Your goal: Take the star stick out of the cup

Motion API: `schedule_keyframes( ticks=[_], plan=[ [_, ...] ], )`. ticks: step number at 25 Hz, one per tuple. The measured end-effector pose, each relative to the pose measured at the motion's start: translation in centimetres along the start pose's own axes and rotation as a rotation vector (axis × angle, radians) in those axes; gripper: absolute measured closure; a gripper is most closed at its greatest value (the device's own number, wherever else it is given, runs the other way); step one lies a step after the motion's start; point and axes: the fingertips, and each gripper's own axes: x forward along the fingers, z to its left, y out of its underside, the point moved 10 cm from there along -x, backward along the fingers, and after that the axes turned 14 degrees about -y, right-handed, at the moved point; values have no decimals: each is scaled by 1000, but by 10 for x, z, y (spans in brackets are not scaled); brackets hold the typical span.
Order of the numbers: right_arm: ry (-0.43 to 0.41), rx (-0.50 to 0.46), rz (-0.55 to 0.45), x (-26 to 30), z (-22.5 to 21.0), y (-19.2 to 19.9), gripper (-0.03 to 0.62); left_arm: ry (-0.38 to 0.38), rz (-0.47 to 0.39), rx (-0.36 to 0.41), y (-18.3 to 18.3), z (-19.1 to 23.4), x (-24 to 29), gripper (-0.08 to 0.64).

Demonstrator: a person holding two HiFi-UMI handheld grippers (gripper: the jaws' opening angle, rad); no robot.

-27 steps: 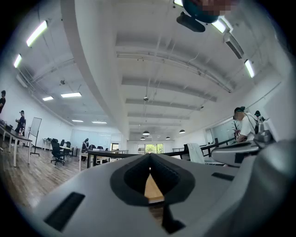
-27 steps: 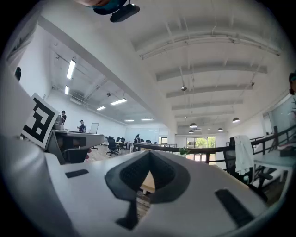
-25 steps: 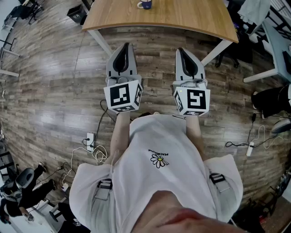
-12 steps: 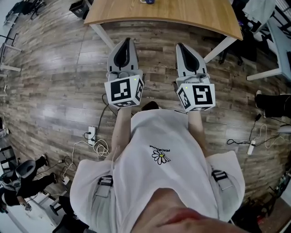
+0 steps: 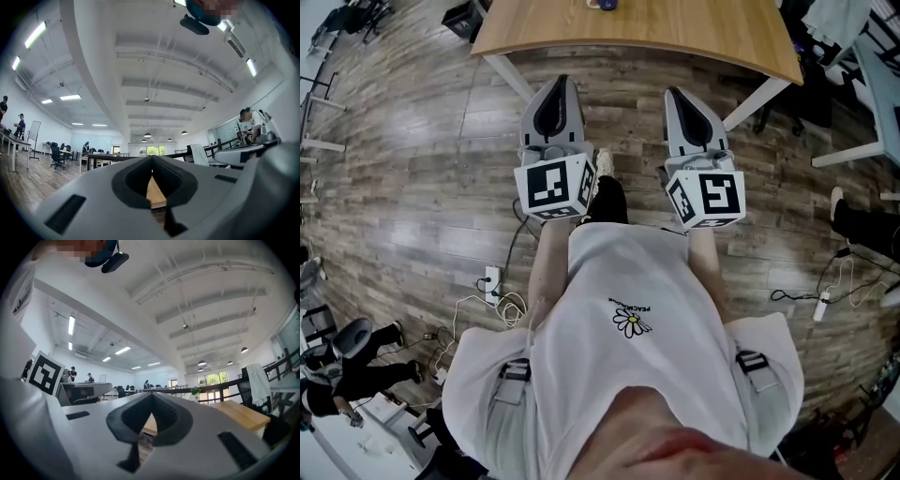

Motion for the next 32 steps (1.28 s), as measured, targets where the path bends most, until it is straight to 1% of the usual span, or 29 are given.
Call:
schedule_keyframes(
  ticks=[6, 10, 14, 17, 19, 22, 23, 27, 32],
  plan=[
    [43, -34, -18, 36, -36, 5, 586, 54, -47, -5, 7, -3, 65, 545],
    [72, -49, 1, 67, -64, 10, 586, 64, -45, -34, 15, -1, 115, 545],
    [91, -13, 13, 111, -101, 20, 586, 84, -49, -47, 21, 1, 171, 545],
    [85, -1, 46, 154, -122, 31, 586, 97, -56, -45, 25, 7, 220, 545],
    [81, -35, 79, 187, -133, 33, 586, 104, -60, -32, 28, 13, 254, 545],
    [87, -130, 130, 235, -153, 30, 586, 116, -68, -7, 33, 19, 305, 544],
    [87, -140, 135, 250, -160, 30, 586, 124, -71, -8, 35, 21, 322, 545],
    [99, -97, 125, 306, -192, 38, 586, 163, -77, -36, 47, 31, 384, 545],
    [86, -48, 179, 344, -216, 54, 586, 178, -46, -100, 63, 40, 429, 545]
  ],
)
